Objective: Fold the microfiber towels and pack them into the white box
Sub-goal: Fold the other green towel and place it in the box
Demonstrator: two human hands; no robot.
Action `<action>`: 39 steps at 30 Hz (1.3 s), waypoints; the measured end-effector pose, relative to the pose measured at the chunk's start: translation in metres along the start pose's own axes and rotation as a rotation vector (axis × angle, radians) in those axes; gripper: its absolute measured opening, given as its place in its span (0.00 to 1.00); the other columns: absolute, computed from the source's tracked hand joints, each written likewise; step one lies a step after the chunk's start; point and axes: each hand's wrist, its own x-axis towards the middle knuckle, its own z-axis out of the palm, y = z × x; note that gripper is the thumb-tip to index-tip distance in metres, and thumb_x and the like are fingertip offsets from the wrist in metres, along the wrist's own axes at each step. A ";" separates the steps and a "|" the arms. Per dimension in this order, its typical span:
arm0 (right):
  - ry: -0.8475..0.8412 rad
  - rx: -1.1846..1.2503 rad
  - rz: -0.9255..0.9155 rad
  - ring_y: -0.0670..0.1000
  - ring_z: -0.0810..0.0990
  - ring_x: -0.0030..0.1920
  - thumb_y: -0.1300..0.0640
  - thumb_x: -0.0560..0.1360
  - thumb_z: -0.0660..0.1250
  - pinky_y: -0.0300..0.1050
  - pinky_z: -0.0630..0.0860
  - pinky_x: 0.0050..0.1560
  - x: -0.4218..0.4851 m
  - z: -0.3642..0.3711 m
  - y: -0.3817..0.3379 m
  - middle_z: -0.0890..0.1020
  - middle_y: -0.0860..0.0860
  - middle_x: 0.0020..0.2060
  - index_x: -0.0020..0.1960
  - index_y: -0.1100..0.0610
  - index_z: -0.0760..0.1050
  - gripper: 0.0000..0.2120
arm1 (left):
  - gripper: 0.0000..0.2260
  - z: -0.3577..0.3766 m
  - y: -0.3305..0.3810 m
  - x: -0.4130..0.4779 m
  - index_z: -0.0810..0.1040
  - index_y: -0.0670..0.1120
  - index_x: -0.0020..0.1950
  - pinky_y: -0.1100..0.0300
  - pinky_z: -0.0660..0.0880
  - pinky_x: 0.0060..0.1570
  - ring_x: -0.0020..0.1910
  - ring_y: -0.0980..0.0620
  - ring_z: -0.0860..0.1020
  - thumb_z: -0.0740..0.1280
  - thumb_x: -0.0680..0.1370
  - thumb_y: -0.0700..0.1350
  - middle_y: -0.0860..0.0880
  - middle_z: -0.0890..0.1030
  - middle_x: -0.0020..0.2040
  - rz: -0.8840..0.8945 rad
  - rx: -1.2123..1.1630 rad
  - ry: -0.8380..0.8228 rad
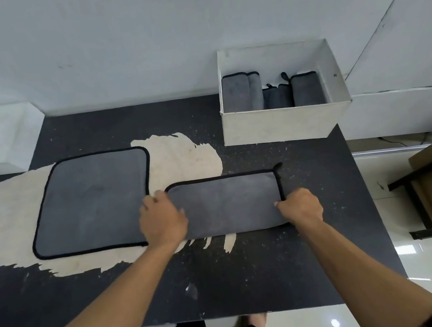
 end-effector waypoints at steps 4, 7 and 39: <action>0.019 0.030 -0.031 0.56 0.79 0.43 0.53 0.74 0.70 0.44 0.72 0.41 -0.002 0.000 -0.001 0.83 0.56 0.46 0.49 0.58 0.80 0.09 | 0.10 0.007 0.083 -0.013 0.76 0.51 0.55 0.53 0.76 0.52 0.53 0.47 0.78 0.67 0.77 0.52 0.50 0.81 0.51 0.240 -0.191 -0.153; 0.035 0.060 -0.071 0.58 0.81 0.51 0.55 0.73 0.69 0.43 0.72 0.45 -0.006 0.001 0.000 0.83 0.55 0.49 0.52 0.55 0.81 0.09 | 0.14 0.022 0.146 -0.017 0.81 0.47 0.46 0.56 0.74 0.39 0.44 0.46 0.80 0.66 0.76 0.58 0.46 0.82 0.42 0.284 -0.176 -0.340; -0.099 -0.090 -0.801 0.55 0.81 0.47 0.54 0.75 0.67 0.47 0.78 0.44 -0.100 0.094 -0.095 0.84 0.52 0.45 0.54 0.54 0.78 0.09 | 0.11 -0.044 0.030 0.079 0.72 0.42 0.37 0.61 0.77 0.37 0.38 0.51 0.76 0.70 0.78 0.38 0.46 0.75 0.38 0.008 -0.403 -0.524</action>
